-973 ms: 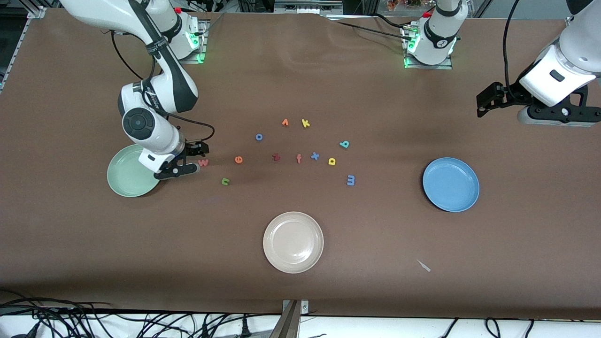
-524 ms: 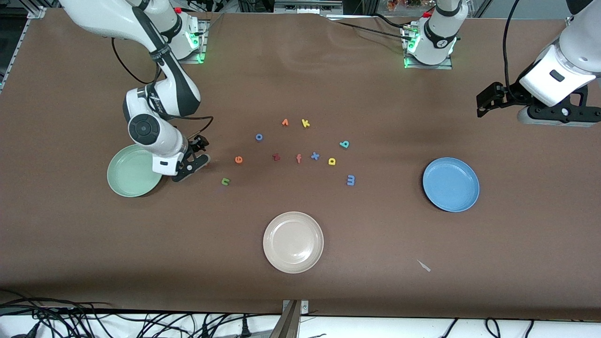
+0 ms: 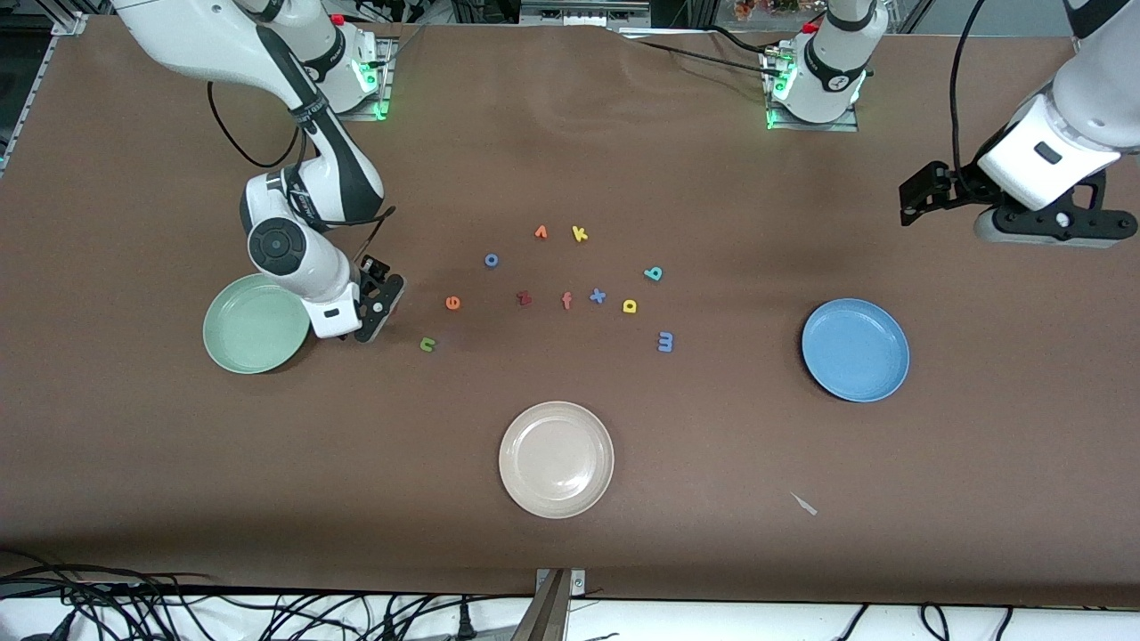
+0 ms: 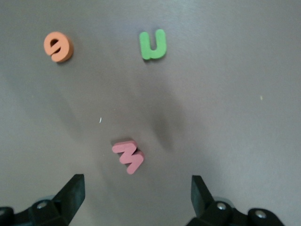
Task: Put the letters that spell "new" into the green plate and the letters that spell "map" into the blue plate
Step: 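Grasp the pink W with the right gripper while the left gripper reaches letters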
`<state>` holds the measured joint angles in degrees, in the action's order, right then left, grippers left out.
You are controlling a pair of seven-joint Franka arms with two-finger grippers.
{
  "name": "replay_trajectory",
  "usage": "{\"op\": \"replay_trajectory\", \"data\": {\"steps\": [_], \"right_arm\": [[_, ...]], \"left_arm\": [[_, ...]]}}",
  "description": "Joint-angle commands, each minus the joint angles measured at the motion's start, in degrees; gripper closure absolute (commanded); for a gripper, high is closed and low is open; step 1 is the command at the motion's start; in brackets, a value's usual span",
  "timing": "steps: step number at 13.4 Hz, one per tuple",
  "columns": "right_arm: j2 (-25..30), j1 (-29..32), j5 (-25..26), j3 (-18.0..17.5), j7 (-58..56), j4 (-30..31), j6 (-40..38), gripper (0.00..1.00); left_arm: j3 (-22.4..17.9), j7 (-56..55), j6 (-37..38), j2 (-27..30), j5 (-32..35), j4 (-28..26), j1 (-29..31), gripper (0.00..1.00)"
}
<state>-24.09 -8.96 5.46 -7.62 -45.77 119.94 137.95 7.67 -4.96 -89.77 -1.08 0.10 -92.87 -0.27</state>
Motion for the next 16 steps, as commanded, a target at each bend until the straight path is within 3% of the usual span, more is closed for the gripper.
{"op": "replay_trajectory", "data": {"steps": [1, 6, 13, 16], "right_arm": [[-1.9, 0.3, 3.1, 0.0, -5.9, 0.5, 4.4, 0.00], [-2.5, 0.2, 3.4, -0.2, -11.7, 1.6, 6.5, 0.01], [-3.1, 0.0, 3.4, -0.5, -15.2, 3.1, 7.7, 0.27], [-3.0, -0.5, 3.4, -0.9, -15.1, 3.2, 7.5, 0.45]], "left_arm": [[-0.2, -0.3, 0.7, -3.5, -0.7, 1.2, -1.3, 0.00], [-0.4, -0.5, 0.0, -10.0, -0.8, 1.5, -4.5, 0.00], [-0.3, -4.2, -8.5, -19.4, -1.3, 1.5, -9.8, 0.00], [-0.4, -8.9, -9.8, -21.7, -1.6, 2.9, -12.5, 0.00]]}}
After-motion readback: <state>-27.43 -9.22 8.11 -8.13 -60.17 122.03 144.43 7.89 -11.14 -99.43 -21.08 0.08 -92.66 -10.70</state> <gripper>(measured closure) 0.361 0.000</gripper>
